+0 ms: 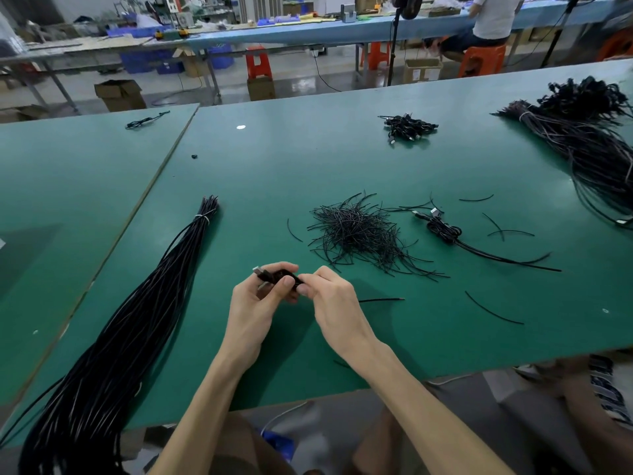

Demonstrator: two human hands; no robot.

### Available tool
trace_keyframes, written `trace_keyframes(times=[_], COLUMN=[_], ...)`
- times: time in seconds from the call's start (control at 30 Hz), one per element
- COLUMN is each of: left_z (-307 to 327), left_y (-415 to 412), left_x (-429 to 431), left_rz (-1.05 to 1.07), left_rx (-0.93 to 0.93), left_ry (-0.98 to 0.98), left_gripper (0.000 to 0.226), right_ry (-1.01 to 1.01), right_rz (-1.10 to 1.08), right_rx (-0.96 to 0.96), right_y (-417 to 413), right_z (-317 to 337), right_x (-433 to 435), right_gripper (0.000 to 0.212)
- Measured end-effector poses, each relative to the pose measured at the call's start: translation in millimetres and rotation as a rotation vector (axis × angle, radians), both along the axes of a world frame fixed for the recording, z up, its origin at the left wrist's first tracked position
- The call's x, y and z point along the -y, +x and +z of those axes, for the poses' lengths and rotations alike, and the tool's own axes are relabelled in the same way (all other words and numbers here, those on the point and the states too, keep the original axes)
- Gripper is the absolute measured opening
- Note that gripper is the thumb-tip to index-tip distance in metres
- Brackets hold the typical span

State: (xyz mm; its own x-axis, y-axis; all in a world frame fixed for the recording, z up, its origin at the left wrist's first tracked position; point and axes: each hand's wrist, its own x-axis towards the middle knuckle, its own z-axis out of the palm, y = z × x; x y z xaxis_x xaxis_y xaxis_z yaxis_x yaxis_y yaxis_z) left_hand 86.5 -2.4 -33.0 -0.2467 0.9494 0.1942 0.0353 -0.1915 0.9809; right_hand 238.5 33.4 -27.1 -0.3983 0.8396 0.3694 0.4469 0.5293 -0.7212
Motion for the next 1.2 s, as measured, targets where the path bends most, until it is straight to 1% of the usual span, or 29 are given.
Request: trace_keyframes(times=[0.13, 0.23, 0.33, 0.43, 0.53, 0.67, 0.83, 0.93, 1.03, 1.1, 1.13, 1.17, 1.2], left_z=[-3, -5, -5, -6, -6, -4, -3, -1, 7, 21, 29, 39, 48], left_y=[1, 1, 2, 4, 5, 5, 4, 3, -2, -7, -10, -12, -14], left_x=[-2, -4, -5, -5, -5, -3, -2, -3, -7, -16, -25, -37, -50], left_rz=[0.071, 0.095, 0.131, 0.151, 0.122, 0.068, -0.003, -0.035, -0.11, -0.204, -0.208, -0.169, -0.099], left_rx=[-0.03, -0.099, -0.137, -0.188, -0.216, -0.189, -0.102, -0.049, 0.013, 0.086, 0.071, -0.012, -0.154], left_ry=[-0.021, -0.033, -0.048, -0.046, -0.038, -0.041, -0.046, -0.083, -0.189, -0.299, -0.327, -0.329, -0.308], left_gripper=[0.008, 0.007, 0.006, 0.009, 0.01, 0.01, 0.012, 0.009, 0.009, 0.019, 0.024, 0.025, 0.022], right_ry=[-0.02, -0.024, 0.038, 0.119, 0.163, 0.195, 0.131, 0.127, 0.128, 0.115, 0.1, 0.08, 0.064], right_rz=[0.018, 0.036, 0.067, 0.092, 0.122, 0.127, 0.114, 0.099, 0.073, 0.037, 0.011, -0.018, -0.047], right_rx=[0.01, 0.08, 0.224, 0.394, 0.465, 0.442, 0.349, 0.311, 0.286, 0.271, 0.261, 0.251, 0.249], right_y=[-2, -2, -2, 4, 15, 19, 21, 24, 23, 22, 22, 22, 22], right_z=[-2, -2, 1, 4, 3, 1, 4, 6, 5, 2, 1, 1, 0], right_x=[1, 2, 2, -1, -6, -6, -4, -3, -3, -4, -5, -7, -8], right_gripper=[0.019, 0.021, 0.025, 0.032, 0.032, 0.031, 0.029, 0.028, 0.028, 0.028, 0.028, 0.028, 0.027])
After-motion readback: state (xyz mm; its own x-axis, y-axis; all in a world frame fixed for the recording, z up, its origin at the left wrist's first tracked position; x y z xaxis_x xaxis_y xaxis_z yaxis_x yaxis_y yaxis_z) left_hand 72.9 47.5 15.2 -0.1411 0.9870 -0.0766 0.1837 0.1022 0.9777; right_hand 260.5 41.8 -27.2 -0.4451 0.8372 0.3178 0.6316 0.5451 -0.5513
